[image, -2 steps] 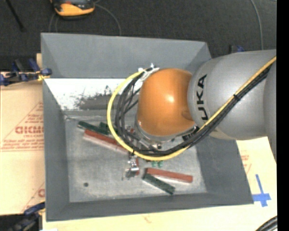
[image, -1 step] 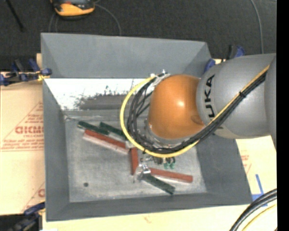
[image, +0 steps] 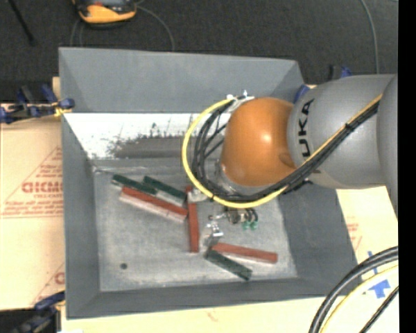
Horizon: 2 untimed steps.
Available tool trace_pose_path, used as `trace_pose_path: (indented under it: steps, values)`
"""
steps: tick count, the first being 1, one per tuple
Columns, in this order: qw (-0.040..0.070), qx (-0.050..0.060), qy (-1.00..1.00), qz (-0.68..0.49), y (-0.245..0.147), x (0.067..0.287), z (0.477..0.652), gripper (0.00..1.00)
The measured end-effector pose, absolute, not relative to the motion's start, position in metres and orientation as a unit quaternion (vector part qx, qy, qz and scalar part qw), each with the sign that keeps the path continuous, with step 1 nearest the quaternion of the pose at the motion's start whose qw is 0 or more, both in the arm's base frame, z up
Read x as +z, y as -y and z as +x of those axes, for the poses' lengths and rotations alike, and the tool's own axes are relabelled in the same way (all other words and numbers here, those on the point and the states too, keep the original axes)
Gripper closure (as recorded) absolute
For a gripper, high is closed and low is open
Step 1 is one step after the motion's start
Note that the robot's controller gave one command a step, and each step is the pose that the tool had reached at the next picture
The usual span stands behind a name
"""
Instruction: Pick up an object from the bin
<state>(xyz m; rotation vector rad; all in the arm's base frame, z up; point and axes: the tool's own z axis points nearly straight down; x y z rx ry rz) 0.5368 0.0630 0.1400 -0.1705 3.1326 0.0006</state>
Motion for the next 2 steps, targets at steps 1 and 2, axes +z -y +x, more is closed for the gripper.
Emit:
trace_pose_path:
  steps: [1,2]
  values:
    - [-0.001,0.003,-0.982,-0.190,-0.019,0.087,0.523,1.00]
    - [0.025,0.004,-0.982,-0.188,-0.024,0.090,0.534,0.00]
